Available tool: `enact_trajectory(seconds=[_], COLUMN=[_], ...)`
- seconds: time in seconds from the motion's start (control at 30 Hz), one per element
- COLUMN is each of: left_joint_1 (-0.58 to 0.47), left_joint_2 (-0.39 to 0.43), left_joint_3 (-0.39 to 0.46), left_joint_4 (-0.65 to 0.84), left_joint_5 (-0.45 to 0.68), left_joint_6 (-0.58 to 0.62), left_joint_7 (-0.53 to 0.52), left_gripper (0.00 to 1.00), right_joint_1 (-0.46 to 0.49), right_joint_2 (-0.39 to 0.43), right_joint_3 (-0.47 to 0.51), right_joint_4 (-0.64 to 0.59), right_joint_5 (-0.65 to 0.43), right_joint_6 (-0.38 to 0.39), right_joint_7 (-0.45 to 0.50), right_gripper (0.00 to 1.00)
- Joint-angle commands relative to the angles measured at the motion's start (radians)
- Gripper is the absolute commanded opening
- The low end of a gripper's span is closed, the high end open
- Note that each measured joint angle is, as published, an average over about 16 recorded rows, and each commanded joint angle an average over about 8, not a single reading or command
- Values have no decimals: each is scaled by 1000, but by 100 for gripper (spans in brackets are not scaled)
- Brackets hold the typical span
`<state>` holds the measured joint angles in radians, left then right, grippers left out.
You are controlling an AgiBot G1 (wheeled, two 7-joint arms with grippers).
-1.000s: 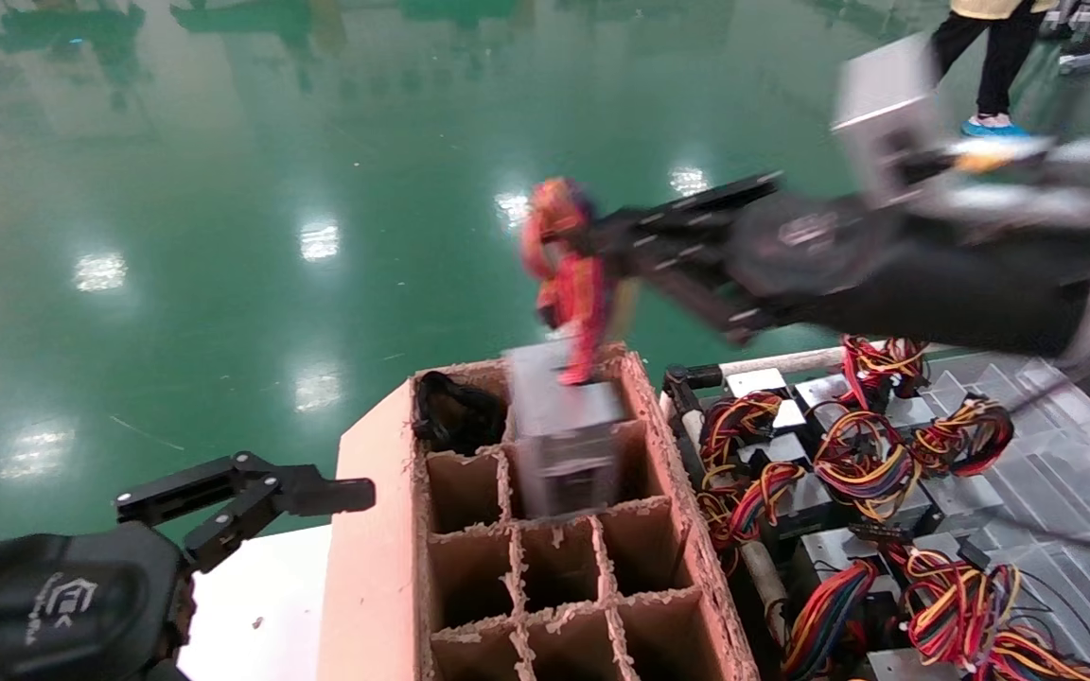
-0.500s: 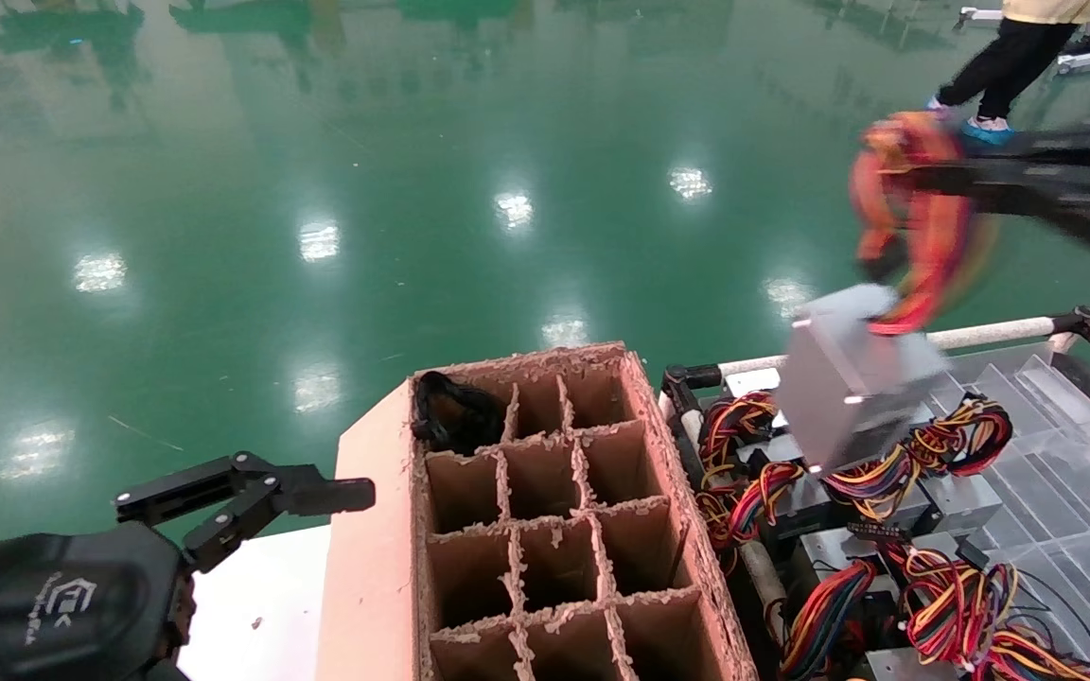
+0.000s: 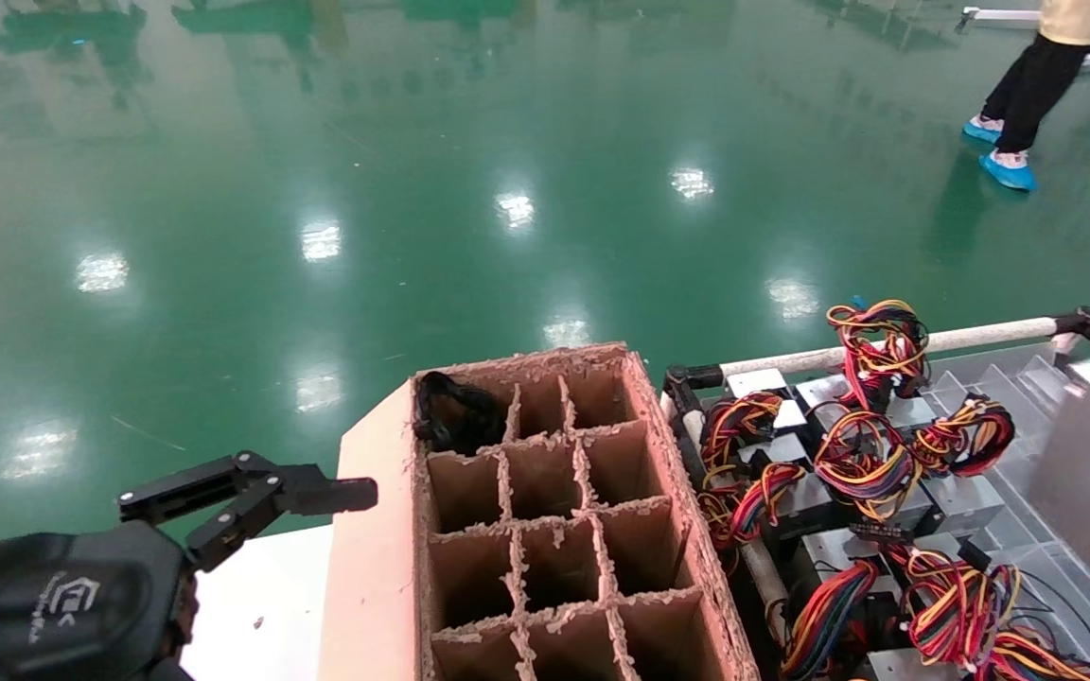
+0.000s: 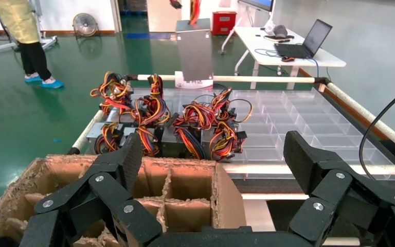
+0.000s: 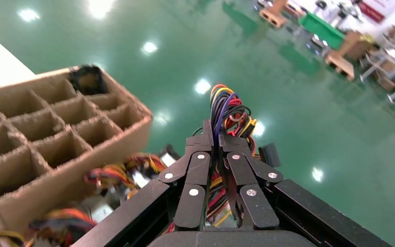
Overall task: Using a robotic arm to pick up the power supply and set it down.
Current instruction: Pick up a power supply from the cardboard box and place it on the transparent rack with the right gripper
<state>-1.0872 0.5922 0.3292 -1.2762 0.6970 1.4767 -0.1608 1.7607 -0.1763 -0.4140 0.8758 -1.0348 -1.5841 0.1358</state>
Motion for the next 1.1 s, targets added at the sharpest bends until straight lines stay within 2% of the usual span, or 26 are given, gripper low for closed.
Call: enact_trajectory(seconds=[0.03,0.2,0.37,0.67,1.1], left_joint_1=[0,0,0,0,0], left_joint_2=[0,0,0,0,0], left_joint_3=[0,0,0,1,1], left_joint_4=[0,0,0,0,0], left_joint_5=[0,0,0,0,-1], left_joint_6=[0,0,0,0,0], left_joint_7=[0,0,0,0,0], left_gripper=[100,100,100,100,100], right_joint_1=[-3,-34,-65,-91,-95], right_joint_2=[34,63,54,-15,-120], right_joint_3=[-9,-46,-80,-124,-185], right_joint_4=[-10,-70,-140,-252,-352], right_joint_5=[11,20,13,-15,-60], right_joint_6=[0,4,12,20,16], right_joint_7=[-11,-57,-118,-195,-245], right_gripper=[0,0,0,0,0])
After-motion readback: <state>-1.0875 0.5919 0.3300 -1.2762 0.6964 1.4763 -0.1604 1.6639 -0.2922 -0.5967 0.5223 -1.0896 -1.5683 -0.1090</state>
